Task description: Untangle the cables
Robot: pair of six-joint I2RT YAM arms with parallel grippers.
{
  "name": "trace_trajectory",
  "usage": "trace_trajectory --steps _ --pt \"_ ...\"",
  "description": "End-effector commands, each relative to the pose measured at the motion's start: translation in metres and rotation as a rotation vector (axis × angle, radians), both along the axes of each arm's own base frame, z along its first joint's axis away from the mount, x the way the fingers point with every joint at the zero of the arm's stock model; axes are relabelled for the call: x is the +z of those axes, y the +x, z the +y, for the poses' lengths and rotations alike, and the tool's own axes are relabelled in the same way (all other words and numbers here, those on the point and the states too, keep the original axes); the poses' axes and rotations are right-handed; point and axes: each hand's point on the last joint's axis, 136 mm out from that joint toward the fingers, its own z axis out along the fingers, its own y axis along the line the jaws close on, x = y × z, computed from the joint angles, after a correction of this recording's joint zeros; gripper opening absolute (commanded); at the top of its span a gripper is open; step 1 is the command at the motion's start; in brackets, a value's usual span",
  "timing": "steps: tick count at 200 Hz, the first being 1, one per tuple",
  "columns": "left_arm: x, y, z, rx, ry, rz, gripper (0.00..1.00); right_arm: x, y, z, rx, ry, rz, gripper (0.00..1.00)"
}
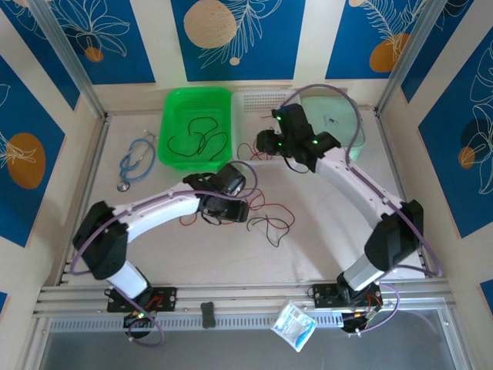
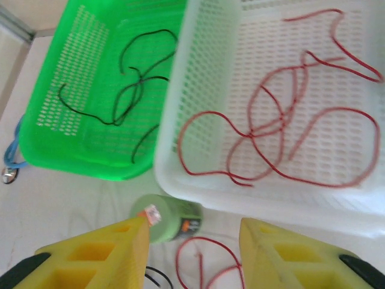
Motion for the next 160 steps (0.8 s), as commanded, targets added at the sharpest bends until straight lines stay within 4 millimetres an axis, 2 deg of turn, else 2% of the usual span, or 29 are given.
trace_trajectory --steps 1,27,66,123,160 --pt "-0.001 -0.003 -0.021 -0.008 -0.015 0.045 0.57 0.006 -0.012 -0.017 -0.053 0.037 -0.028 0.44" --pt "-0.018 -0.006 -0.028 -0.015 0.038 0.093 0.54 0.001 -0.029 -0.038 -0.091 0.044 -0.029 0.44" --pt "-0.037 -0.013 -0.026 -0.008 0.104 0.145 0.52 -0.001 -0.047 -0.059 -0.126 0.060 -0.037 0.44" --pt "-0.055 -0.032 -0.032 -0.041 0.143 0.205 0.52 -0.003 -0.064 -0.079 -0.165 0.078 -0.045 0.44" --pt "-0.065 -0.029 -0.032 -0.032 0.159 0.193 0.49 -0.003 -0.068 -0.085 -0.179 0.094 -0.047 0.44"
